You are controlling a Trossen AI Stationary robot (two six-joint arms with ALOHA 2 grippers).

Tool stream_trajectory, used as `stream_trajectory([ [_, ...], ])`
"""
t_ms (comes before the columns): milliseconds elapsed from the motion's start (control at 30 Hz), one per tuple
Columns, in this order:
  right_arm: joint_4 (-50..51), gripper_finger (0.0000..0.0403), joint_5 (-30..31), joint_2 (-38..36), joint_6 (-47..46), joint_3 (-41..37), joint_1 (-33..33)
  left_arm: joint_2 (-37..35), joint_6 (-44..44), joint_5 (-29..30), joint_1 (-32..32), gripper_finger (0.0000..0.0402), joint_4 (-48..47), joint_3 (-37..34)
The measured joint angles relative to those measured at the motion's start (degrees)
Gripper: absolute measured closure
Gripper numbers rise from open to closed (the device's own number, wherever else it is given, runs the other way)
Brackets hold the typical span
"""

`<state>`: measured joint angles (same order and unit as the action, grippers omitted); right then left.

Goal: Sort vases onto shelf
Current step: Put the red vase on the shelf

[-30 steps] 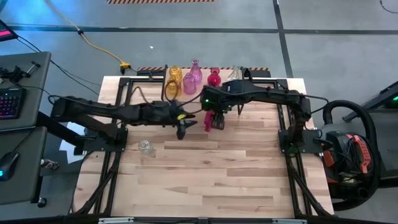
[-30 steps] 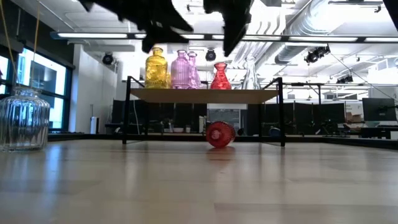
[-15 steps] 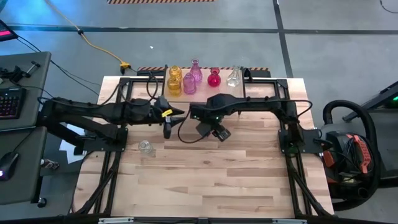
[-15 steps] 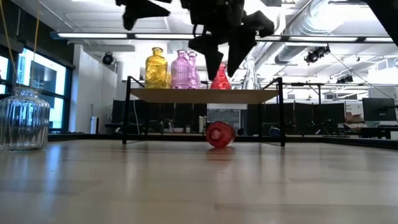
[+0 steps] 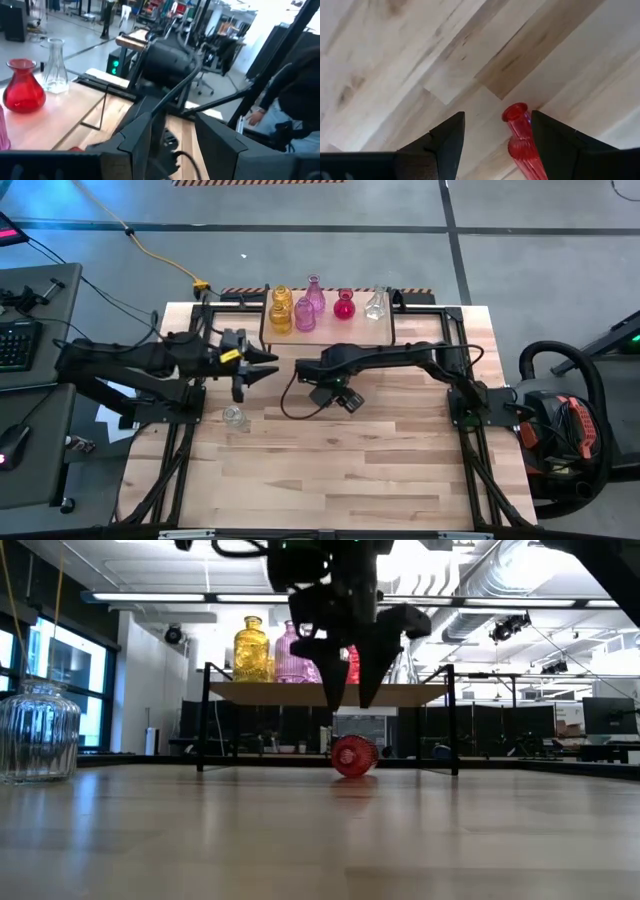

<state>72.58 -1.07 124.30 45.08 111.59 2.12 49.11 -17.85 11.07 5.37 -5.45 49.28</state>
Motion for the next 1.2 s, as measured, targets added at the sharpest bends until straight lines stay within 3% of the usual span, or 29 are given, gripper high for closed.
stream_trajectory([
  [133,-0.47,0.019,0.23,1.61,6.06,0.0,0.25,-1.63,0.44,0.02,-0.02,0.0257,-0.4,0.0],
  [600,-1.15,0.019,4.95,3.96,12.9,0.02,2.71,-1.98,0.46,0.46,-0.07,0.0257,-5.11,0.02],
  [767,-2.67,0.0194,1.99,3.96,12.31,0.02,3.73,-1.98,0.55,0.66,-0.09,0.0257,-5.57,0.02],
  [1000,-2.2,0.0232,-2.13,3.96,9.79,0.02,5.41,-1.98,0.55,1.55,-0.09,0.0257,-7.03,0.02],
  [1200,-2.17,0.0244,-2.55,3.96,8.99,0.02,5.4,-1.98,0.55,2.63,-0.09,0.0257,-7.02,0.02],
])
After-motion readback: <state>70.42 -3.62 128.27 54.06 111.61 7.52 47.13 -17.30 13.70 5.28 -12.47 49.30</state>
